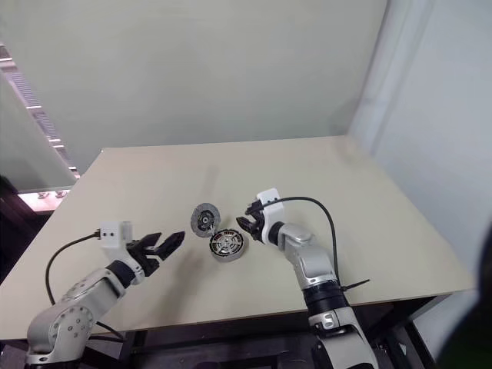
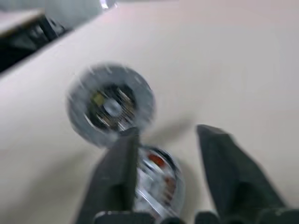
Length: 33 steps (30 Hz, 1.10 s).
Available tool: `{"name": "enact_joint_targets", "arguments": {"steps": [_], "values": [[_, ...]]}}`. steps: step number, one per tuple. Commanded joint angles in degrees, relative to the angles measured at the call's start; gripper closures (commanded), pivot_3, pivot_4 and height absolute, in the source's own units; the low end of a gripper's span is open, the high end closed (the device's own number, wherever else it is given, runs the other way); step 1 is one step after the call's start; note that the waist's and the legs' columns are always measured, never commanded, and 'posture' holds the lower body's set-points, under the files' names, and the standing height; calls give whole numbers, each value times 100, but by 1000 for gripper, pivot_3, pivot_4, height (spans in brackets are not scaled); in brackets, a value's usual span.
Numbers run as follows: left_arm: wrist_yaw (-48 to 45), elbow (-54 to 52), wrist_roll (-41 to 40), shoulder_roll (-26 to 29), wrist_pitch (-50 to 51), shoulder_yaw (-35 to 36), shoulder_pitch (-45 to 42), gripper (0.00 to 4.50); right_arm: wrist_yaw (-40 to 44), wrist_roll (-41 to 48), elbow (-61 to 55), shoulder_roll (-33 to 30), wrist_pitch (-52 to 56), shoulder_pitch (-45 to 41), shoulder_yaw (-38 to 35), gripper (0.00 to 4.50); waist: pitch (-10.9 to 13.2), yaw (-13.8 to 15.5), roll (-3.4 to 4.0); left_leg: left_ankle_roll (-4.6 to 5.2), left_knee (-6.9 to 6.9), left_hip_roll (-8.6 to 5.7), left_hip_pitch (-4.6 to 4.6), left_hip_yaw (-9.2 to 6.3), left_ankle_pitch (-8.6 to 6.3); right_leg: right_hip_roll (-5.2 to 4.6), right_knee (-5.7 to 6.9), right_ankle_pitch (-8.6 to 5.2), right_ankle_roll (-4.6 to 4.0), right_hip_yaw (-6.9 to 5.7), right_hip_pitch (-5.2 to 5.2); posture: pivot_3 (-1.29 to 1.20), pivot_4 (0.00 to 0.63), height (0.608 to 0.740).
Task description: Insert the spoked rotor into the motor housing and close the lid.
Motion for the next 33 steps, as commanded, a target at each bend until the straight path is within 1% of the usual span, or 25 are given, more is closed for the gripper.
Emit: {"name": "enact_joint_targets", "arguments": {"steps": [1,3,13,22,24,27,28,31,33], "values": [[-166,20,276,21,-586,265,-67,235,-216,-49,399,161,-261,-364,21,3826,-1,1,-1,0,0,-2,-2,0,0,-2,-2,0,0,0,0,0,0,740],[-170,24,293,-25,-652,311,-47,235,-201,-242,859,207,-513,-491,222,4467,-1,0,-1,0,0,-7,-3,4,0,-8,-4,4,6,2,0,0,0,740],[-139,-213,368,-247,-651,272,176,235,-132,-917,2716,186,-1261,-542,809,4467,-2,-8,-3,2,-13,-5,-5,4,-1,-6,-4,9,15,3,-8,0,0,740],[-170,-159,394,-253,-629,312,157,235,102,-718,2336,173,-1332,-634,543,4467,-2,-8,-2,2,-8,-4,15,4,0,-5,-2,8,15,3,9,0,0,740],[-167,-117,389,-260,-606,291,103,235,258,-683,1997,116,-1263,-633,550,4467,-1,-7,-2,3,-9,-4,12,3,0,-5,-2,8,15,1,7,0,0,740],[-137,-78,347,-288,-533,282,48,235,431,-756,1576,-17,-1242,-603,652,3888,-1,-6,-2,3,-9,-4,4,2,0,-5,-2,9,16,1,0,0,0,740],[-135,-68,294,-304,-476,288,30,235,604,-879,1389,-160,-1202,-593,817,3533,-1,-5,-2,3,-9,-5,4,2,0,-5,-2,9,16,1,1,0,0,740],[103,-74,14,-379,44,371,-37,859,973,-1225,838,-652,-1319,-619,1211,2499,-2,-4,-3,3,-7,-7,4,2,0,-7,-3,9,16,1,3,0,0,740],[169,-74,-101,-439,172,410,-87,1517,1236,-1329,587,-923,-1191,-673,1394,1830,-2,-5,-4,3,-4,-7,3,2,0,-8,-3,9,16,1,3,0,0,740]]}}
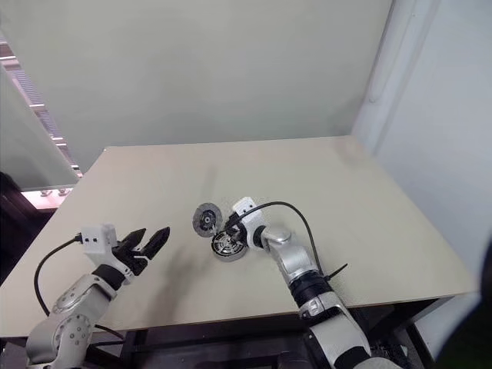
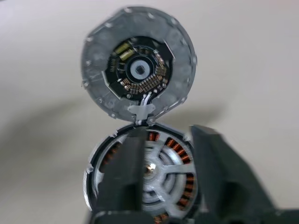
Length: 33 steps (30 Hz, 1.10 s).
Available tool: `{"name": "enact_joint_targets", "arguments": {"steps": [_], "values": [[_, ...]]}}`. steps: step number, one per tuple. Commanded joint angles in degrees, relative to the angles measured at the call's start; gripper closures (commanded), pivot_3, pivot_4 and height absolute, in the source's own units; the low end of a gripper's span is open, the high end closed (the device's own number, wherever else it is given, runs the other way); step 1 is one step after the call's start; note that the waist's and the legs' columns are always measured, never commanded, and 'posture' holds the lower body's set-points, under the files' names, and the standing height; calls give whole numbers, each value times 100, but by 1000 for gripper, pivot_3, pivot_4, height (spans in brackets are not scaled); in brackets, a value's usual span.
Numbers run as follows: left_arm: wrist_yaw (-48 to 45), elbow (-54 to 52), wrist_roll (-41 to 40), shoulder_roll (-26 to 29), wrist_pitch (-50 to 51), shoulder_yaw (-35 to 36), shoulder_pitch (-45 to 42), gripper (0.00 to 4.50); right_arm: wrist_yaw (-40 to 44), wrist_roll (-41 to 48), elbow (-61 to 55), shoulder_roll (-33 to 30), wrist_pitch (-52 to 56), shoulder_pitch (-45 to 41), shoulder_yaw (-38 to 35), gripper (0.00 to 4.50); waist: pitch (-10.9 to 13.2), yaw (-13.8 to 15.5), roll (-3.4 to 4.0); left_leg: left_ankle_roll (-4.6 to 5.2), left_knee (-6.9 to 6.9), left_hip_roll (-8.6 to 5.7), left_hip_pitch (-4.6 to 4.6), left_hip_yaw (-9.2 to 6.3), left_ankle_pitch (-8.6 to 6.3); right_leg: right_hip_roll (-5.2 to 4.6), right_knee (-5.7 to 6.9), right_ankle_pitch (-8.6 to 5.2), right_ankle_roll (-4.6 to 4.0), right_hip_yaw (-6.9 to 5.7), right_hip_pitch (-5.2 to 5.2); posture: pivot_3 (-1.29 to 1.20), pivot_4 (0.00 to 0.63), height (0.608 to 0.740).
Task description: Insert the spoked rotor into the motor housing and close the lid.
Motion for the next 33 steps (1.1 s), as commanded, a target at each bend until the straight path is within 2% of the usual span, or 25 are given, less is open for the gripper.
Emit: {"name": "enact_joint_targets", "arguments": {"steps": [1,8,9,15,20,27,33], "values": [[171,-119,-341,-70,321,182,-180,1824,555,-238,-697,-431,46,-239,350,1547,0,2,0,0,1,0,0,0,0,0,0,0,0,0,0,0,0,740],[794,-20,-953,-146,1235,465,-463,4328,1685,-657,-1315,-1344,-66,-403,1099,1541,-2,0,-3,0,4,4,2,-3,0,3,2,0,0,-5,1,0,0,740],[892,5,-1012,-167,1328,520,-507,4457,1827,-699,-1373,-1426,-64,-427,1186,1541,-1,1,-3,0,4,4,2,-4,0,3,2,0,0,-6,2,0,0,740],[1364,84,-1492,-293,1916,742,-699,4457,2517,-1032,-1506,-1620,155,-630,1728,1541,-1,4,-5,-1,7,2,2,-6,0,1,2,0,0,-8,4,0,0,740],[1755,78,-1785,-434,2349,763,-791,4457,2677,-1510,-1209,-1580,90,-926,2167,1541,-2,6,-6,-2,15,0,1,-9,1,-1,3,1,0,-10,6,0,0,740],[2012,75,-1903,-640,2554,720,-783,4457,2387,-2030,-17,-1170,-493,-1387,2558,1541,-2,23,-6,-3,19,-1,0,-14,1,-1,6,1,0,-14,7,0,0,740],[2085,54,-1901,-681,2569,763,-745,4457,1978,-2165,1115,-752,-1017,-1591,2507,1541,-3,26,-7,-5,19,-2,0,-16,1,-2,7,2,-2,-14,6,0,0,740]]}}
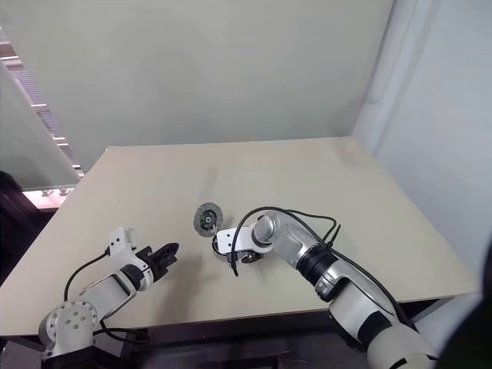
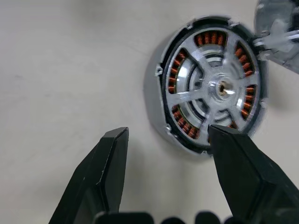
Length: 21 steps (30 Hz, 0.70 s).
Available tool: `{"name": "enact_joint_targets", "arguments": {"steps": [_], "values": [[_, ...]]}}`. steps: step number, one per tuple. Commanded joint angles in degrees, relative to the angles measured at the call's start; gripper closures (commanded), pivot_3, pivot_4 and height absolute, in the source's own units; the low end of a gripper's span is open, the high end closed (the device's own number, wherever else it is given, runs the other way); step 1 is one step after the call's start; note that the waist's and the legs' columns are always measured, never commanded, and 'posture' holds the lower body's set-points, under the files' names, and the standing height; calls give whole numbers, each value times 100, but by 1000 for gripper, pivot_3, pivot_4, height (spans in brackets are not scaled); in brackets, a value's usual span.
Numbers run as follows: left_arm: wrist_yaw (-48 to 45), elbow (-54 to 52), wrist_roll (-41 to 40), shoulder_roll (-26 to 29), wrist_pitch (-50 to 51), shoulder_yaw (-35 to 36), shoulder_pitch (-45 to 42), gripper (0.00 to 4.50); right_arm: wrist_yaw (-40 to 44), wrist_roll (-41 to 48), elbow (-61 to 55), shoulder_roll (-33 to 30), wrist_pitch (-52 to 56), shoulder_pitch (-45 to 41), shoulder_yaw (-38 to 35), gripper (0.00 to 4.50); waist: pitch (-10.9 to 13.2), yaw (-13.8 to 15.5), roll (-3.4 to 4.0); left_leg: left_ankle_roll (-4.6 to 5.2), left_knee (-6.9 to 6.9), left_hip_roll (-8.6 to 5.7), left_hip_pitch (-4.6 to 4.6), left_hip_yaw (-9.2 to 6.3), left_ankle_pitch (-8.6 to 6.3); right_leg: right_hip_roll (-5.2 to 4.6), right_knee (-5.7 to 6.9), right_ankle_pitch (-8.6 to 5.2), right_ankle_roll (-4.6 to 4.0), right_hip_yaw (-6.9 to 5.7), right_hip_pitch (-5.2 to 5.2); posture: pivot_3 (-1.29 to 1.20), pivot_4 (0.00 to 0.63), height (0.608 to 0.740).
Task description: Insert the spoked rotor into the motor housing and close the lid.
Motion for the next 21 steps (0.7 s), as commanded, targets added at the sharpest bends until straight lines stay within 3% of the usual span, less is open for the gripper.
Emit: {"name": "enact_joint_targets", "arguments": {"steps": [1,7,10,17,21], "values": [[37,-103,-114,3,-23,101,-46,4457,-258,-120,465,148,-331,-257,-114,1541,0,-1,0,0,0,0,-1,0,0,0,0,0,0,0,0,0,0,740],[46,-125,-83,52,-51,162,-33,4457,-377,-244,1037,269,-592,-306,-96,1541,0,-4,0,-4,7,-1,5,0,2,1,4,3,-5,1,5,0,0,740],[48,-126,-59,53,-66,159,-28,4500,-407,-295,1130,288,-663,-294,-111,2169,0,-7,0,-10,10,0,13,1,7,1,10,3,-6,0,11,0,0,740],[49,-109,-24,42,-88,122,-43,4500,-408,-388,1106,298,-733,-227,-141,4349,-2,-22,-2,-11,17,1,16,0,7,3,17,3,-6,-1,13,0,0,740],[39,-98,-24,58,-87,119,-75,4500,-441,-385,1089,314,-784,-194,-186,4412,-2,-23,-1,-11,20,1,14,1,7,2,17,3,-6,-1,12,0,0,740]]}}
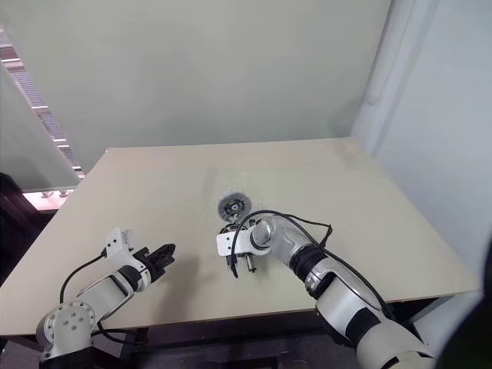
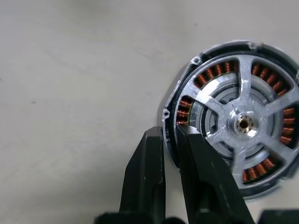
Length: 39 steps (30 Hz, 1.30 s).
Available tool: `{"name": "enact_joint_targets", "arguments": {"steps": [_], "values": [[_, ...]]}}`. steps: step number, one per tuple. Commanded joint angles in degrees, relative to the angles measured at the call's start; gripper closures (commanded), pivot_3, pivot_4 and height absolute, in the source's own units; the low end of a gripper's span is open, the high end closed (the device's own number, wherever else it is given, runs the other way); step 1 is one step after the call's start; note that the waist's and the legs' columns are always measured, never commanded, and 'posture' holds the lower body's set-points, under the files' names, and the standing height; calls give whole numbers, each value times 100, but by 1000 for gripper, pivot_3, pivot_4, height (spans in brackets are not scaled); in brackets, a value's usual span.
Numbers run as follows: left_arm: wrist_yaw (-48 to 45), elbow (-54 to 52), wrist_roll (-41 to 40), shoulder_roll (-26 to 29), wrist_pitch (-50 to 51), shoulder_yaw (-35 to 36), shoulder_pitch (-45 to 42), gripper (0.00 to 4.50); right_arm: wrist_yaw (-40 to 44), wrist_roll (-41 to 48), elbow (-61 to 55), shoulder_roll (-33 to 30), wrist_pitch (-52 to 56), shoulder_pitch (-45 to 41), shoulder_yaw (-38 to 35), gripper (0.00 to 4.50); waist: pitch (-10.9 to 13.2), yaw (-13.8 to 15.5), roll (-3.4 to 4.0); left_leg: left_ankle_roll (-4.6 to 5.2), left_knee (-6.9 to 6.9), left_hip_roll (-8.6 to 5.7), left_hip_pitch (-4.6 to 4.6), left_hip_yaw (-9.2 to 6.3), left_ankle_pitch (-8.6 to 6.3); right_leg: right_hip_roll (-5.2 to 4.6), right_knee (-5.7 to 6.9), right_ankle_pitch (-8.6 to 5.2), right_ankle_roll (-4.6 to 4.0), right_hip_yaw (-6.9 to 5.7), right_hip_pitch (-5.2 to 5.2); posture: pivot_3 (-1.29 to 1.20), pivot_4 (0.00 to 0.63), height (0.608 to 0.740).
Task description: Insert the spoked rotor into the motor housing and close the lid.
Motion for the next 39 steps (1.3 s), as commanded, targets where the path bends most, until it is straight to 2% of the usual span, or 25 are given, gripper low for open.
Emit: {"name": "enact_joint_targets", "arguments": {"steps": [1,7,15,20,25,29,34,37,39], "values": [[0,-97,-30,49,-74,52,-99,4500,-70,-53,-14,-10,-47,-29,-131,4412,-1,0,-1,0,0,0,0,0,0,0,0,0,0,0,0,0,0,740],[-28,-71,12,58,-110,32,-95,4500,385,337,-702,35,498,159,-438,4413,0,1,-1,0,-2,0,-1,-2,0,0,0,0,0,-1,-1,0,0,740],[-124,45,103,32,-219,-7,-60,4500,1697,854,-3402,-159,3429,808,-666,4413,0,26,0,-1,-11,-1,-28,-15,-2,-2,-9,0,2,-13,-21,0,0,740],[-170,132,164,-91,-344,-93,-69,4500,1272,1046,-4338,68,5036,1123,-828,4475,1,26,1,-2,-6,2,-25,-16,-1,-3,-4,0,1,-22,-20,0,0,740],[-204,191,223,-222,-487,-145,-32,4500,436,1333,-4575,568,5835,1552,-1045,4475,0,27,0,-8,1,8,-23,-20,2,-3,-4,-1,0,-39,-15,0,0,740],[-247,210,287,-308,-565,-176,32,4500,143,1517,-4741,553,5916,1769,-837,4475,1,25,0,-8,1,5,-27,-18,2,-7,-6,-1,0,-37,-17,0,0,740],[-296,230,369,-302,-609,-243,74,4500,-81,1311,-4833,-24,4827,1555,-443,4475,1,22,0,-9,0,5,-27,-17,1,-9,-8,-1,0,-40,-17,0,0,740],[-321,264,390,-302,-627,-233,56,4500,309,1296,-4978,-505,4719,1290,-88,3879,1,20,-1,-9,2,6,-26,-16,2,-8,-9,-3,-2,-43,-17,0,0,740],[-341,292,395,-286,-634,-230,33,4500,614,1310,-5147,-794,4684,1029,73,3214,2,21,-1,-9,2,7,-26,-17,2,-8,-10,-2,-1,-45,-15,0,0,740]]}}
